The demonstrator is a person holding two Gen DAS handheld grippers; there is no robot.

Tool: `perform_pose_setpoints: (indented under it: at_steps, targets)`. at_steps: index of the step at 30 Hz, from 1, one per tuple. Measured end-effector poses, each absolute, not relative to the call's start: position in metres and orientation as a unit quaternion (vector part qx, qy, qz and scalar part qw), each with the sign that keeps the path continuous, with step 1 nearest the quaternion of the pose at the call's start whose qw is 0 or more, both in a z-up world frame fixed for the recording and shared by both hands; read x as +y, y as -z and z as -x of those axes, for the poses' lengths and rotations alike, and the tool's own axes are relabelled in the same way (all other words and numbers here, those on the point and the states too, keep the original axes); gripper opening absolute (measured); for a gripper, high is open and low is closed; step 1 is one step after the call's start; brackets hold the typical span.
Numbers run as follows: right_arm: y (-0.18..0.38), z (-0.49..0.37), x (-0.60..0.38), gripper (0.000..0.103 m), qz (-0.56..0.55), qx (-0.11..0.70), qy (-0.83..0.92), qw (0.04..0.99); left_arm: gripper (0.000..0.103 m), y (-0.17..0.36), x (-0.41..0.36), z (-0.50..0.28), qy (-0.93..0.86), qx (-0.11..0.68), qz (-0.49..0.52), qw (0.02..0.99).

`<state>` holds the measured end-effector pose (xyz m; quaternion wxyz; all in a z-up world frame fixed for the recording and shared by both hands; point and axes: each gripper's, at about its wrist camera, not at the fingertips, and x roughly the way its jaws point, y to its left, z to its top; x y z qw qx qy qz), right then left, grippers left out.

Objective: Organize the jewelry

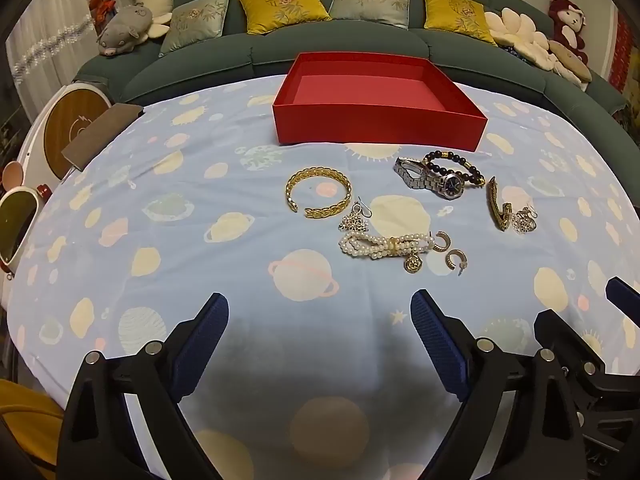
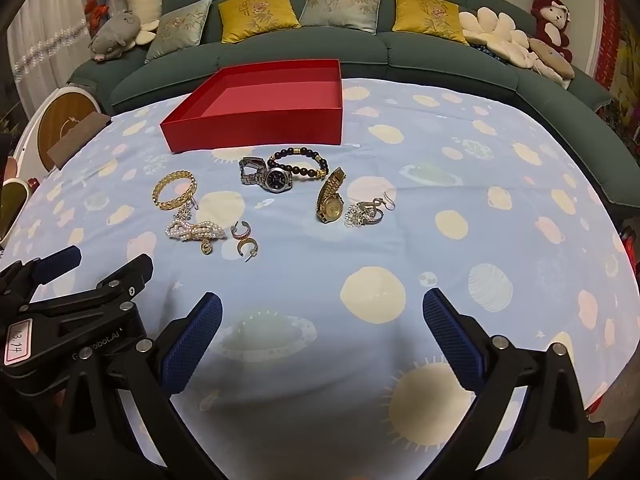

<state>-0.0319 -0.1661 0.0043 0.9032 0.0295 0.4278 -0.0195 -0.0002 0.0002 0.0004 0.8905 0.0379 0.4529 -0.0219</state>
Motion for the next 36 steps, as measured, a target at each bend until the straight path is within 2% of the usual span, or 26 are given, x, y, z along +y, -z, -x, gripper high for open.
perform_pose_setpoints:
  at_steps: [36]
  targets:
    - [-0.010, 0.037, -0.160, 0.098, -0.029, 0.412, 0.003, 0.911, 0.089, -0.007, 0.002, 0.005, 0.011, 0.438, -0.050, 0.898]
